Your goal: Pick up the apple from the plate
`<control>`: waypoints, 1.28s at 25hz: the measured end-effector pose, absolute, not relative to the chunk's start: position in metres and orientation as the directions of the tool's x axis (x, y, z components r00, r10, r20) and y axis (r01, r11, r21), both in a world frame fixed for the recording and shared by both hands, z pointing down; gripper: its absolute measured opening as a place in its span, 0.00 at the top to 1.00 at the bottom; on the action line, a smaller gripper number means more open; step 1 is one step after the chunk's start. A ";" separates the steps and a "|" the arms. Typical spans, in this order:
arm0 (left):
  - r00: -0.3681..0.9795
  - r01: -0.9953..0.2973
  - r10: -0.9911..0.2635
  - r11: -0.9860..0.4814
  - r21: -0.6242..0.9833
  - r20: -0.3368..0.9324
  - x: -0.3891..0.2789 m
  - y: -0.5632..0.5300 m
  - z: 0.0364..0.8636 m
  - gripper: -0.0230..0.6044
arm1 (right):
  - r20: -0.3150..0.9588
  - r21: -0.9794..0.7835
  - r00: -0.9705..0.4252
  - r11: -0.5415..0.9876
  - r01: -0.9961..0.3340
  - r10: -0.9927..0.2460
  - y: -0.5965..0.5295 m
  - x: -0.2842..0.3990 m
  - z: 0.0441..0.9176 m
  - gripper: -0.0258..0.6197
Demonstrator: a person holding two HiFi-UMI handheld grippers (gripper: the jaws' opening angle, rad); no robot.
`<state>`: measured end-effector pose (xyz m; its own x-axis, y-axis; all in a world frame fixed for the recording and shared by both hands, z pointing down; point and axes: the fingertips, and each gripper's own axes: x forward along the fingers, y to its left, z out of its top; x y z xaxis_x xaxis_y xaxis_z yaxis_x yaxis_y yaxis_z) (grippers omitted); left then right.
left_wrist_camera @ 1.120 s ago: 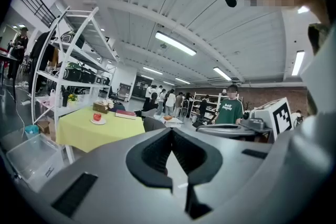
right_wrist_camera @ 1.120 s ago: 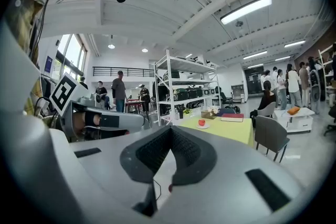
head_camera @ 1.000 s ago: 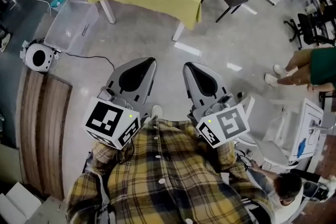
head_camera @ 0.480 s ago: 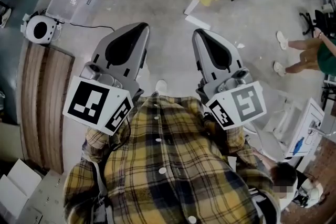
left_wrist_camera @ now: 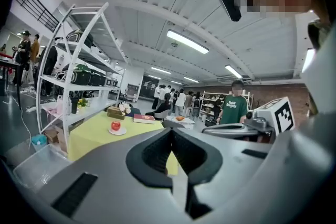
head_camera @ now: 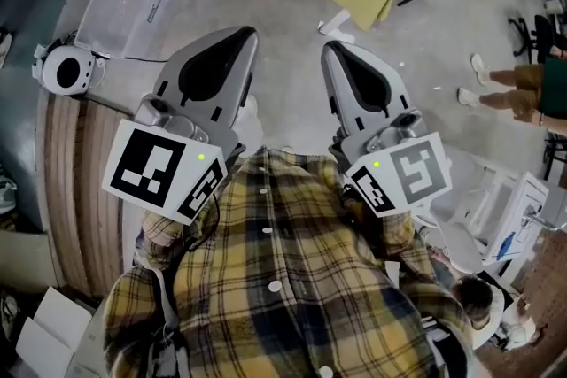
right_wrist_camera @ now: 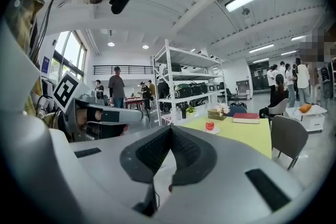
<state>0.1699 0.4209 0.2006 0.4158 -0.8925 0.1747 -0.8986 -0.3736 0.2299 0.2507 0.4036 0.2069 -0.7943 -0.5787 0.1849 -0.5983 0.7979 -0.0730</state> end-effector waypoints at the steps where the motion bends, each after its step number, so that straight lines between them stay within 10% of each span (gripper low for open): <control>1: 0.419 -0.897 -0.891 -0.377 0.229 0.176 0.160 0.413 0.201 0.96 | 0.185 -0.074 -0.792 0.795 -0.602 -0.582 0.395 0.241 0.207 0.97; 32: 0.418 -0.893 -0.891 -0.368 0.258 0.176 0.061 0.171 0.210 0.96 | 0.216 -0.060 -0.779 0.788 -0.612 -0.589 0.149 0.145 0.211 0.97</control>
<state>0.0608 0.1708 0.2098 0.4179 -0.8912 0.1762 -0.8934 -0.3680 0.2576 0.1454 0.1489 0.2110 -0.7789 -0.5887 0.2163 -0.6124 0.7883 -0.0597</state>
